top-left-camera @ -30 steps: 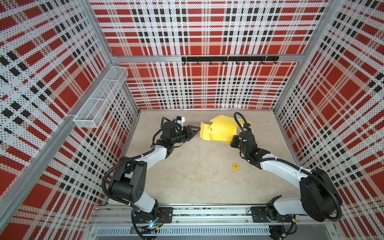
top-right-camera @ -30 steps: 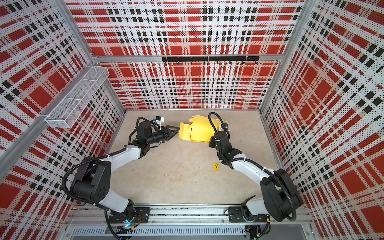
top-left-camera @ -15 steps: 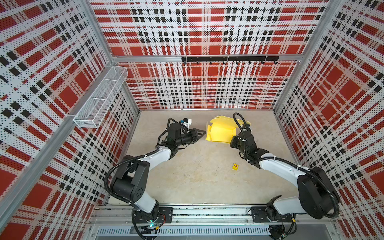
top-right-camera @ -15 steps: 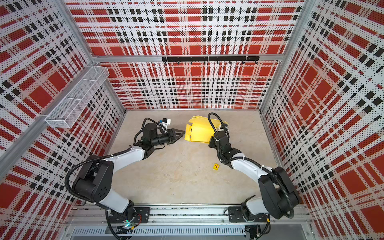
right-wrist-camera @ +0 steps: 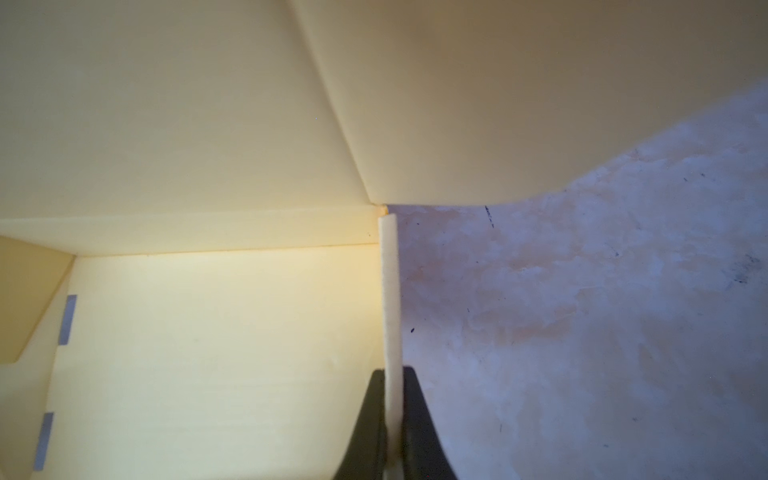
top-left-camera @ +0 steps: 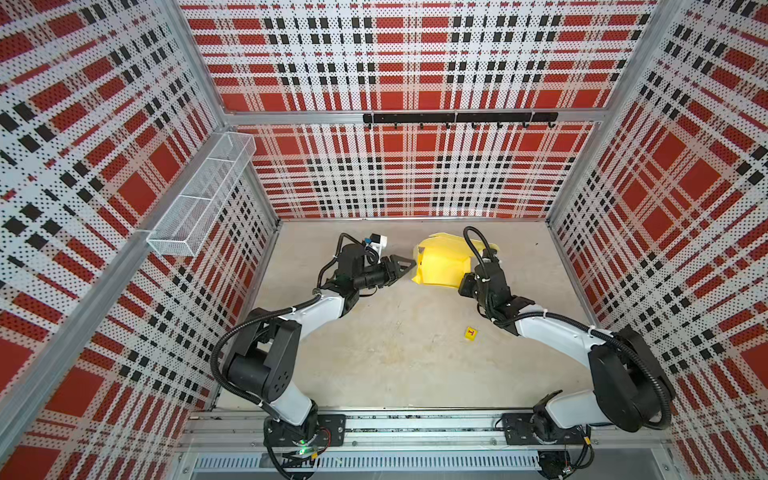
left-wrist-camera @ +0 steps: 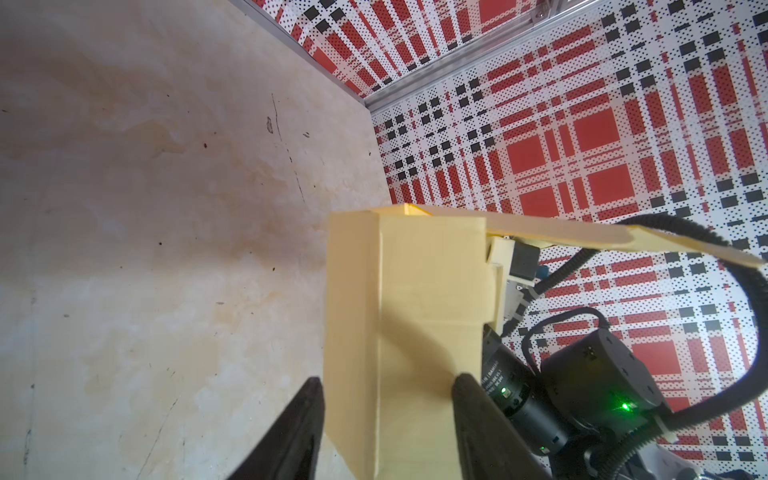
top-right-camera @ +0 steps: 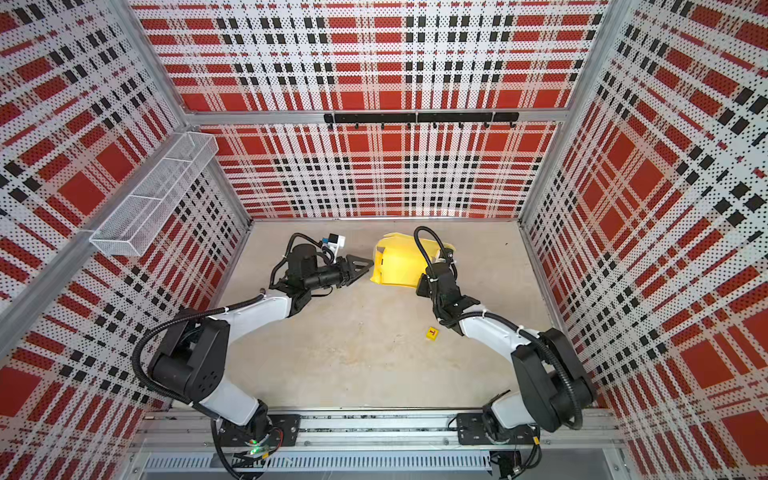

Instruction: Fold the paper box

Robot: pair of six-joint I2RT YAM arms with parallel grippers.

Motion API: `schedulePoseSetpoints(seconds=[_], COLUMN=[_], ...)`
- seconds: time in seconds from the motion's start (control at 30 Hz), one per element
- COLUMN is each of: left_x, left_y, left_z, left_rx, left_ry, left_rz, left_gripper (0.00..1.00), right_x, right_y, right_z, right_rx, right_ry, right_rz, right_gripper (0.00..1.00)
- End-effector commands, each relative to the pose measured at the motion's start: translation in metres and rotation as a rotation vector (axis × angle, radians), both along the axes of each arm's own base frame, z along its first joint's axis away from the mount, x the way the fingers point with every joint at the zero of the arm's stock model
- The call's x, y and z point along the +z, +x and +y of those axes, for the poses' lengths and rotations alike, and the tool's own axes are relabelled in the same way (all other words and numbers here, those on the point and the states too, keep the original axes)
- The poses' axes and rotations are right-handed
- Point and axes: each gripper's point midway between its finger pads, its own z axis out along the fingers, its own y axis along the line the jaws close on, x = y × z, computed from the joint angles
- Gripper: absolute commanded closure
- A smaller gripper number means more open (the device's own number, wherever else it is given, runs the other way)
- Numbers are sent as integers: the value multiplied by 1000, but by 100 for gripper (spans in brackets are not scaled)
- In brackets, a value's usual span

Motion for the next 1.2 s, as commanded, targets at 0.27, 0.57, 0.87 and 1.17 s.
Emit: schedulePoseSetpoints(seconds=[0.27, 0.57, 0.87, 1.17], left_x=[-36, -50, -57, -71], left_y=[-1, -1, 4, 3], left_z=[-10, -12, -10, -15], left_rx=[14, 26, 60, 60], left_ry=[155, 210, 279, 444], left_rz=[39, 69, 73, 49], left_gripper=[63, 63, 64, 59], right_x=[23, 23, 16, 0], right_y=[9, 9, 8, 1], right_z=[13, 19, 28, 28], right_rx=[15, 24, -7, -108], right_ry=[46, 47, 34, -9], right_rz=[-69, -69, -55, 7], right_gripper=[100, 100, 100, 100])
